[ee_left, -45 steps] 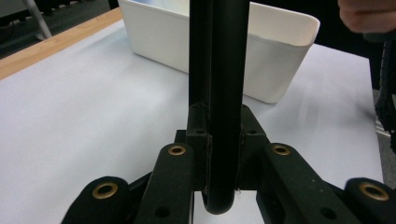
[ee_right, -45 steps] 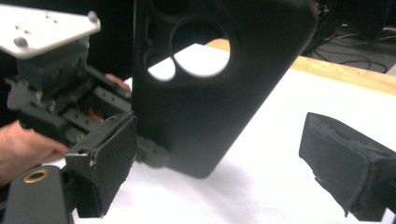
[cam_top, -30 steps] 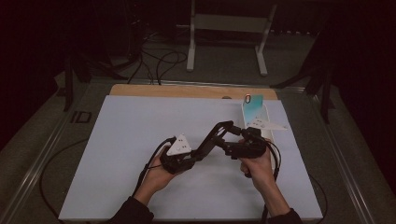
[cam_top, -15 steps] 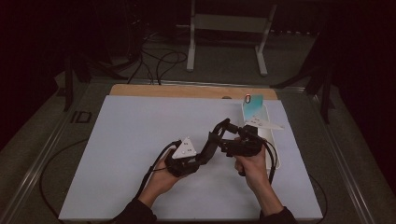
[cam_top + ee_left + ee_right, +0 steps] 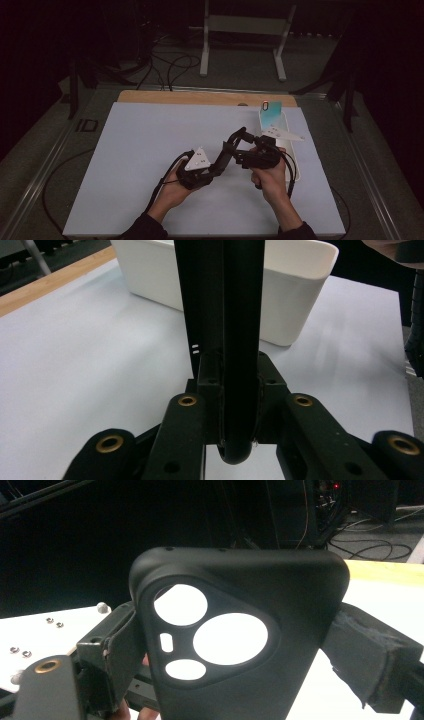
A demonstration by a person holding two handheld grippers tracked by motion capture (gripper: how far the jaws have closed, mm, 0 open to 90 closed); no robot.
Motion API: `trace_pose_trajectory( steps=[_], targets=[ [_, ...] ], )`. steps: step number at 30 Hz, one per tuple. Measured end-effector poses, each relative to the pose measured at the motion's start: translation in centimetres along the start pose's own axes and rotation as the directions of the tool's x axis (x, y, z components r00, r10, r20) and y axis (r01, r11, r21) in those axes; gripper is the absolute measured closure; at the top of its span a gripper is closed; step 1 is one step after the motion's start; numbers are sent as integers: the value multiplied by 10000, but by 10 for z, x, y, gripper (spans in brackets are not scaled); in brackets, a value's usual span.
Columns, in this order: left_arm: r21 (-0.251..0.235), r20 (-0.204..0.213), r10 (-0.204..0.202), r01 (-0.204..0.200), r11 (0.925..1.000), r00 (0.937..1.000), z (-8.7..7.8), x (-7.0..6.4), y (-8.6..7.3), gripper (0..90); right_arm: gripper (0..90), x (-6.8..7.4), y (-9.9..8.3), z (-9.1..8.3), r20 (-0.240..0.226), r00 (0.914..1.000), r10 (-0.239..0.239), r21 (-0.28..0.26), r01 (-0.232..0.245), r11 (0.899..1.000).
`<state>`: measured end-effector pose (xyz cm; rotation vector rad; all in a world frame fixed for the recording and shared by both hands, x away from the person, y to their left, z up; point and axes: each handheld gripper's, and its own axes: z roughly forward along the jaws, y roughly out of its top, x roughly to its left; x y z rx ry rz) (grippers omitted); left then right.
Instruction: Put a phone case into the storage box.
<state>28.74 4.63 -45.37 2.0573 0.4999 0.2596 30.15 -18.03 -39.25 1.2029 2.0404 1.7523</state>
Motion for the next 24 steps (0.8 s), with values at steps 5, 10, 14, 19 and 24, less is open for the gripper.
trace_pose_trajectory(
  steps=[5, 10, 14, 19, 24],
  targets=[
    [-34, -62, -17, 17, 10000, 10000, -2, 0, -1, 702, 145, -1, -1, 2, 57, 10000, -71, 125, 70, 9999],
    [-100, -362, -231, 227, 9997, 9991, -9, 4, -3, 538, 144, -4, -4, 2, 169, 9998, -90, 212, 87, 9997],
    [-151, -641, -306, 297, 9994, 9975, -15, 7, -6, 506, 144, -4, -4, 2, 173, 9998, -55, 224, 51, 9997],
    [-236, -1236, -416, 390, 9990, 9915, -22, 8, -7, 230, 144, -6, -5, 1, 168, 9998, -118, 331, 112, 9994],
    [-384, -1978, -743, 680, 9969, 9774, -35, 14, -10, 80, 143, -6, -5, 1, 172, 9997, -159, 378, 153, 9992]
  ],
)
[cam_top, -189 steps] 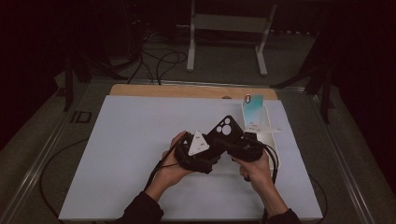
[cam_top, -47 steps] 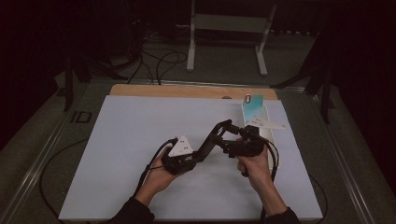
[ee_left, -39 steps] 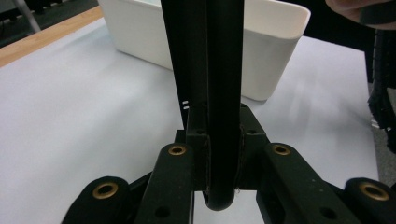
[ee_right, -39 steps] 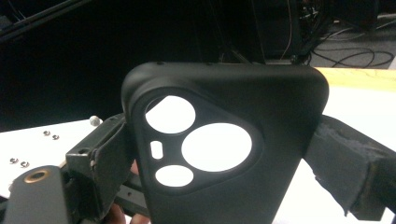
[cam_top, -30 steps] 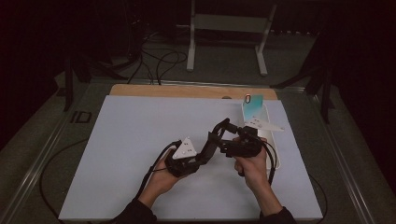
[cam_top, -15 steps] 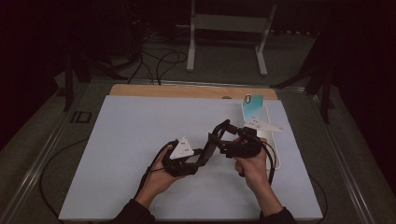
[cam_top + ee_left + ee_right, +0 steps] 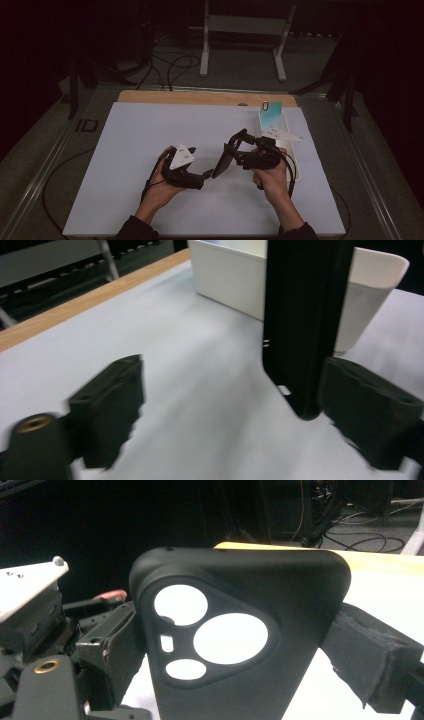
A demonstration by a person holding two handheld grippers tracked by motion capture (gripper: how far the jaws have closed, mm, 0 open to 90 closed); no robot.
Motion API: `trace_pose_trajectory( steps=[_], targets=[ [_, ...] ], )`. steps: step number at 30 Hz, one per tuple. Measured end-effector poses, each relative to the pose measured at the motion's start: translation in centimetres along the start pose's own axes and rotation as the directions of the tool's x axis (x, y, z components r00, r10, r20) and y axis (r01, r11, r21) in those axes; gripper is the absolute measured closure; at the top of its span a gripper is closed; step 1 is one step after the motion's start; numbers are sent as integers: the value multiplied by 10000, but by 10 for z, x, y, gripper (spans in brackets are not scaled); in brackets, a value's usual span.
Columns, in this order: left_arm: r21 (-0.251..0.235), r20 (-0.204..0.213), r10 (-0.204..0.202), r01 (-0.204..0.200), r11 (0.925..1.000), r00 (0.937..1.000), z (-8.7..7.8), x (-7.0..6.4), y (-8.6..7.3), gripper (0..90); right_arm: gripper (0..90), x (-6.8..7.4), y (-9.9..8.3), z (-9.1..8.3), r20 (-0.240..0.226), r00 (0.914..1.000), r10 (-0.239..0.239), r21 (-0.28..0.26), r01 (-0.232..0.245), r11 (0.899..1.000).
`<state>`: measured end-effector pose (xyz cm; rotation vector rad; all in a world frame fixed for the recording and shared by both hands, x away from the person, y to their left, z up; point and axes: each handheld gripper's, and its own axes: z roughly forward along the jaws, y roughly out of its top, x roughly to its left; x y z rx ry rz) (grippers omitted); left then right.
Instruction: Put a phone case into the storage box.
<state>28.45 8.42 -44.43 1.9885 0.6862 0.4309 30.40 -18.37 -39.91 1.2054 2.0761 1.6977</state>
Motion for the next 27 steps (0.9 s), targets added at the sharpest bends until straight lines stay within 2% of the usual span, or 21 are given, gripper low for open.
trace_pose_trajectory(
  steps=[5, 11, 18, 24, 27],
  targets=[
    [-170, -256, -433, 429, 9989, 9987, -10, 10, -4, 35, 143, 0, 0, 0, 16, 10000, -80, 72, 80, 9999],
    [-229, -684, -632, 618, 9978, 9957, -23, 21, -12, 0, 144, 0, 0, 1, 34, 9999, -154, 115, 154, 9998],
    [-579, -1230, -1211, 1147, 9917, 9850, -42, 37, -28, 0, 144, 0, 0, 0, 92, 9997, -229, 178, 227, 9996],
    [-955, -1530, -1306, 1169, 9885, 9796, -55, 42, -42, 0, 144, -1, 0, -1, 128, 9996, -264, 170, 262, 9995],
    [-935, -1725, -1293, 1145, 9890, 9765, -60, 42, -47, 0, 143, -2, 0, -1, 161, 9994, -310, 199, 307, 9993]
  ],
)
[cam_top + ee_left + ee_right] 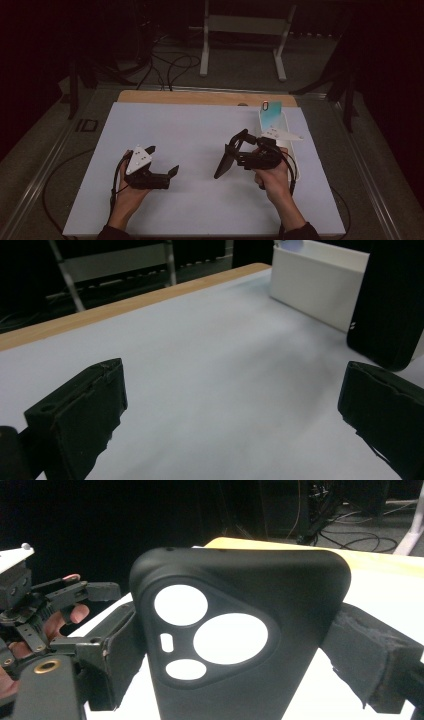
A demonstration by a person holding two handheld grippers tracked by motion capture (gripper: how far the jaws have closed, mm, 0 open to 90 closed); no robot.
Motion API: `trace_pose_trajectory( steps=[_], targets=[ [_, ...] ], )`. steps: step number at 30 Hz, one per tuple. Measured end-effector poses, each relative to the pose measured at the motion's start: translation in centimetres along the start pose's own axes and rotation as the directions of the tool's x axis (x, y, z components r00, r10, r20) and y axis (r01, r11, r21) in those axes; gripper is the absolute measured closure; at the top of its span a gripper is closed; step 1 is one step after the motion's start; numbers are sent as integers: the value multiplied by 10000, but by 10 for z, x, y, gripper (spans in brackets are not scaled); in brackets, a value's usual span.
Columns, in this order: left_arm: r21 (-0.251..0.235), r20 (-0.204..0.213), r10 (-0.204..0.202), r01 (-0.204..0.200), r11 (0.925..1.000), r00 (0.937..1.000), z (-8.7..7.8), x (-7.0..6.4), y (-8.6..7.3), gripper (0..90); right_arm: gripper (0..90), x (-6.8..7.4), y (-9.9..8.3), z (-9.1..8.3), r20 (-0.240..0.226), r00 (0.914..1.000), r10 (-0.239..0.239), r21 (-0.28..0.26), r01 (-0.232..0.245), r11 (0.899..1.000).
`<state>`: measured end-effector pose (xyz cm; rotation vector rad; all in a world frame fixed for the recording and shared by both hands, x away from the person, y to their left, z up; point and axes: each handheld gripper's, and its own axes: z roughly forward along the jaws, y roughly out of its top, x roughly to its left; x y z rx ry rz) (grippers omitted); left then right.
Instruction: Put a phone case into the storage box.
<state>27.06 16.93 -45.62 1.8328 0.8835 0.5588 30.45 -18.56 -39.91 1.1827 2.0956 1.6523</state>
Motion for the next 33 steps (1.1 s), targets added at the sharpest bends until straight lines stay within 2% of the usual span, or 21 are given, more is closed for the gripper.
trace_pose_trajectory(
  steps=[5, 10, 17, 33],
  targets=[
    [-4, -275, -93, 93, 10000, 9996, -10, 7, -12, 0, 143, -1, 0, -1, 44, 10000, -15, 6, 15, 10000],
    [136, -409, 145, -140, 9998, 9991, -18, 10, -23, 0, 143, -3, 1, -3, 105, 9999, 15, -31, -15, 10000],
    [392, -563, 220, -198, 9990, 9982, -28, 13, -42, 0, 143, -4, 2, -5, 149, 9999, 5, -73, -4, 10000],
    [316, -991, 8, 23, 9995, 9951, -41, 20, -59, 0, 143, -8, 14, -12, 451, 9989, -136, -209, 146, 9997]
  ],
)
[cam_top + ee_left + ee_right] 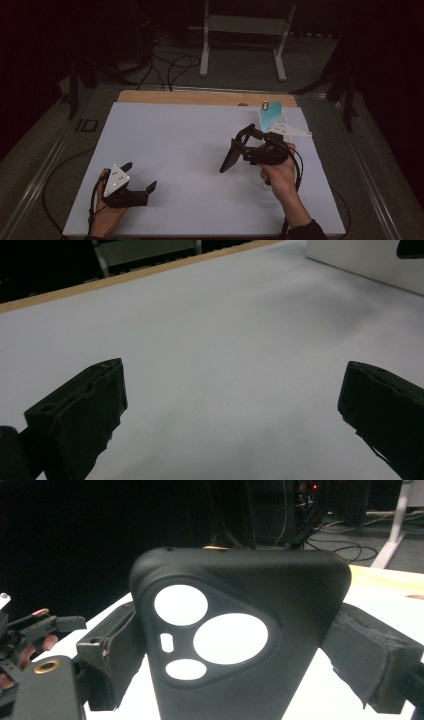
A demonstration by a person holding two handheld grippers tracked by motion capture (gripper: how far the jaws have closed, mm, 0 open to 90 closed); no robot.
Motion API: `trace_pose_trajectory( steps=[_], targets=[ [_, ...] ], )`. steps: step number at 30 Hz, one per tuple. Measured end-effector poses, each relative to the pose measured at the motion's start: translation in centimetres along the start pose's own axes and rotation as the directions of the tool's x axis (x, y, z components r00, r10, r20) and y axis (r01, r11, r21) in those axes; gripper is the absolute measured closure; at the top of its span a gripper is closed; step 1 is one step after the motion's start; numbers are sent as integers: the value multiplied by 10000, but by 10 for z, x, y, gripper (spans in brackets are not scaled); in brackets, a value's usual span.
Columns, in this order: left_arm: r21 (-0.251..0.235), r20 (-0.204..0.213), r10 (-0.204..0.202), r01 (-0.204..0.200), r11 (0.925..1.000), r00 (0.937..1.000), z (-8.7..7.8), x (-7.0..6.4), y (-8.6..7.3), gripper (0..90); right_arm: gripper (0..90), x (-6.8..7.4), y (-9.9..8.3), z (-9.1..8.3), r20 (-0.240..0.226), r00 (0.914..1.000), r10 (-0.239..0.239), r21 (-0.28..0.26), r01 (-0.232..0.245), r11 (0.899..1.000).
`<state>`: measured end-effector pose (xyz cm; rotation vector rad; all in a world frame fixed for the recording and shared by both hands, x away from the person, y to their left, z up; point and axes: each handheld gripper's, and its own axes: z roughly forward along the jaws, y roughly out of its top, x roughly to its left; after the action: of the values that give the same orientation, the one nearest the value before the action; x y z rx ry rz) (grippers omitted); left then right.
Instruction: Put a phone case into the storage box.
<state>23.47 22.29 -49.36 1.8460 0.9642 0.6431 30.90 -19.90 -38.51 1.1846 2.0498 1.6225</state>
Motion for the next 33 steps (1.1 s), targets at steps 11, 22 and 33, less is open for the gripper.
trace_pose_trajectory(
  steps=[11, 22, 33],
  targets=[
    [-30, -147, -180, 179, 9998, 9997, 0, 2, -2, 0, 142, -6, 11, -2, 370, 9992, -150, -87, 153, 9998],
    [27, -175, -189, 189, 9998, 9997, 1, 2, -3, 0, 143, -13, 26, -5, 849, 9958, -350, -225, 370, 9991],
    [21, -204, -207, 208, 9998, 9996, 1, 2, -3, 0, 143, -23, 39, -5, 1424, 9886, -495, -278, 540, 9982]
  ],
)
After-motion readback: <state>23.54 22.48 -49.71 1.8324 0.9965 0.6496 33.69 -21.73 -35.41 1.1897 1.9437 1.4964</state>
